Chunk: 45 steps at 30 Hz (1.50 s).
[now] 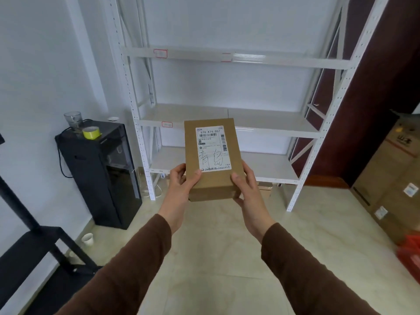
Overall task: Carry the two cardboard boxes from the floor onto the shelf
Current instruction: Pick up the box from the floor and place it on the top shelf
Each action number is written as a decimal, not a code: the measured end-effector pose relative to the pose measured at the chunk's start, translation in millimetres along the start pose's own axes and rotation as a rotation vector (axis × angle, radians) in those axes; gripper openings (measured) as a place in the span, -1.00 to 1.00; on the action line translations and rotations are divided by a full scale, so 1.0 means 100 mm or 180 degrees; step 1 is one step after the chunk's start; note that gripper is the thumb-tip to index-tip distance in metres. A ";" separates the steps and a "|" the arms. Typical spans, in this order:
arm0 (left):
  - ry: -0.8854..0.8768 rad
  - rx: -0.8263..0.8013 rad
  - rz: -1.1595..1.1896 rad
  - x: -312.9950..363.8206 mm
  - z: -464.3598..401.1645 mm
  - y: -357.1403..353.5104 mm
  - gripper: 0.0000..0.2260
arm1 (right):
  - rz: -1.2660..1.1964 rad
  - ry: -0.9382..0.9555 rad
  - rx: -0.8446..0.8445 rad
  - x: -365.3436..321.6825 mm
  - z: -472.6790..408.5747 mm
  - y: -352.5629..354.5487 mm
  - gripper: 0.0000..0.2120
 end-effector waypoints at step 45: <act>-0.2080 0.0763 -0.1279 3.13 -8.61 1.48 -0.52 | 0.0921 0.1531 -0.0792 -1.13 -8.90 -3.30 -0.40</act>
Point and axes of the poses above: each hand's wrist, its own z-axis away from the middle knuckle, its own y-axis out of the back of the hand, x = y × z, the point moved 8 cm from there along -z, towards the middle knuckle, and after that the axes turned 7 degrees about -z, right-handed, at the moved point
